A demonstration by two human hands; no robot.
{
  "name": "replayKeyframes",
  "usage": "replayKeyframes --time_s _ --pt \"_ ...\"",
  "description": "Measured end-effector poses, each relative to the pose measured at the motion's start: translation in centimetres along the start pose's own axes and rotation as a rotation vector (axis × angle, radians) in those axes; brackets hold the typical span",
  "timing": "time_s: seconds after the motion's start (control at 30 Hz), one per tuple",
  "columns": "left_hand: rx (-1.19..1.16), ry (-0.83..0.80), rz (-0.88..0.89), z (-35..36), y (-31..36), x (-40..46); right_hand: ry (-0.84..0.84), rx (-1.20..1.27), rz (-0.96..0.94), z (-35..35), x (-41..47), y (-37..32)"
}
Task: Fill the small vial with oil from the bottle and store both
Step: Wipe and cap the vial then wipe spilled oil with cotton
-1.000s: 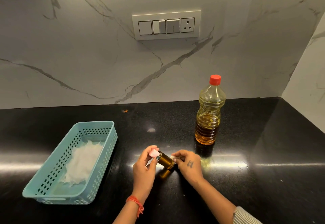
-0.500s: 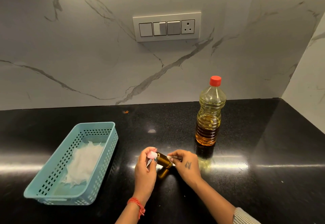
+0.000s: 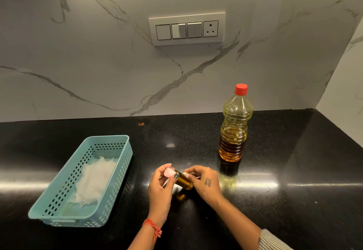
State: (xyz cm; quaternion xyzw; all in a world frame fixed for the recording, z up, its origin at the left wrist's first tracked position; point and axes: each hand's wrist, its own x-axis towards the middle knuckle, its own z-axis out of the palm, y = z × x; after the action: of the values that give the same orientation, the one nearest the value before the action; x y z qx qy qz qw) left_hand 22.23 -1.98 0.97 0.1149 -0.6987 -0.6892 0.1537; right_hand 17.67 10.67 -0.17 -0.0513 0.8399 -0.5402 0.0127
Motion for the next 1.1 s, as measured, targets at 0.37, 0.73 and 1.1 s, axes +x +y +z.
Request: replayKeyframes --time_s 0.37,0.73,1.1 --pt "0.07 -0.062 0.07 -0.1 0.3 -0.2 -0.026 -0.094 0.074 -0.5 1.2 0.8" --pt "0.065 -0.053 0.061 0.1 -0.6 -0.1 0.018 -0.01 0.019 -0.6 -1.0 1.1" --pt "0.07 -0.041 0.089 0.2 0.5 -0.1 0.046 0.054 -0.085 0.2 -0.6 -0.9"
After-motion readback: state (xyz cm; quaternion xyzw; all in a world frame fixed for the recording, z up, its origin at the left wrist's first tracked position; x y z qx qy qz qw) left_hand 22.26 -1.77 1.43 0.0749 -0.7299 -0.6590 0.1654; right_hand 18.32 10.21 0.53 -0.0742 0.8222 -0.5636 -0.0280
